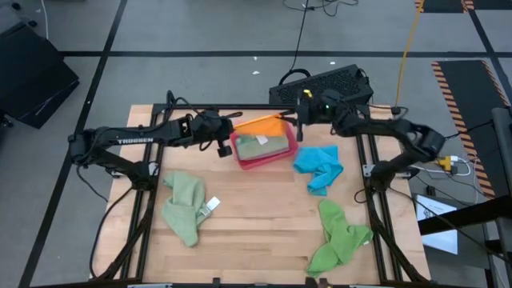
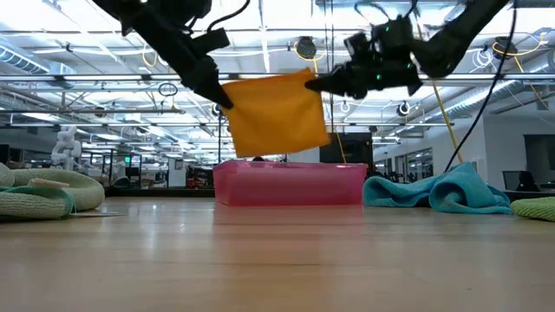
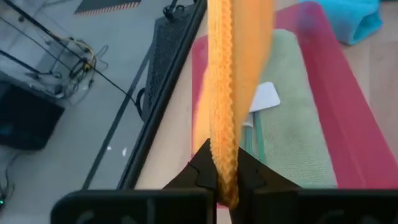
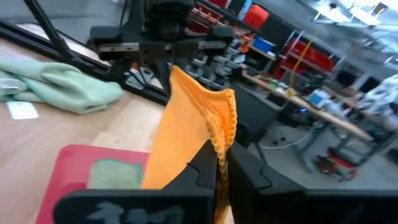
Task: Fold microfiber towels
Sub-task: Put the folded yellow microfiber cloth into the red bin, then fold the light green microfiber cloth
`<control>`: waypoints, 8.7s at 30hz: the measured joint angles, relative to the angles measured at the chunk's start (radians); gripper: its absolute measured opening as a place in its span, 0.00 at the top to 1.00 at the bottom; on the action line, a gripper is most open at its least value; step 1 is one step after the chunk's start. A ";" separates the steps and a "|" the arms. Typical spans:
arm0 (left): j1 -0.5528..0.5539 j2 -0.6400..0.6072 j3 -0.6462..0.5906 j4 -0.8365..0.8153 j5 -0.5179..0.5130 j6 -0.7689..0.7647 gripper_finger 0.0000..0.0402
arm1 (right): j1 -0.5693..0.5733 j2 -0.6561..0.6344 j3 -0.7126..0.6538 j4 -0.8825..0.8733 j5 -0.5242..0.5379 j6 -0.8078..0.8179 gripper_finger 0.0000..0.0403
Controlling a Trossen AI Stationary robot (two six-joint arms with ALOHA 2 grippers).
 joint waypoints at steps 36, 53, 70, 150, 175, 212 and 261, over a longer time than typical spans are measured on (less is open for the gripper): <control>-0.206 0.139 -0.002 0.053 -0.166 -0.376 0.97 | -0.064 0.252 0.031 0.112 -0.219 0.159 0.98; -0.238 0.220 0.000 0.057 -0.069 -0.401 0.96 | -0.031 0.242 0.008 -0.088 -0.264 0.288 0.98; -0.150 0.204 0.000 -0.020 0.129 -0.291 0.97 | -0.043 0.225 0.008 -0.213 -0.365 0.427 0.98; -0.068 0.304 0.001 0.388 0.021 -0.180 0.88 | 0.090 0.280 0.035 -0.129 0.004 0.326 0.99; -0.035 0.412 0.000 0.207 0.030 -0.267 0.88 | 0.078 0.398 0.154 -0.336 0.136 0.265 1.00; -0.290 -0.008 -0.001 -0.341 0.004 -0.492 0.88 | 0.293 -0.156 -0.050 -0.610 0.188 0.354 1.00; -1.072 0.147 -0.077 0.038 -0.403 -1.049 0.99 | 0.959 -0.232 -0.372 -0.061 0.748 0.564 1.00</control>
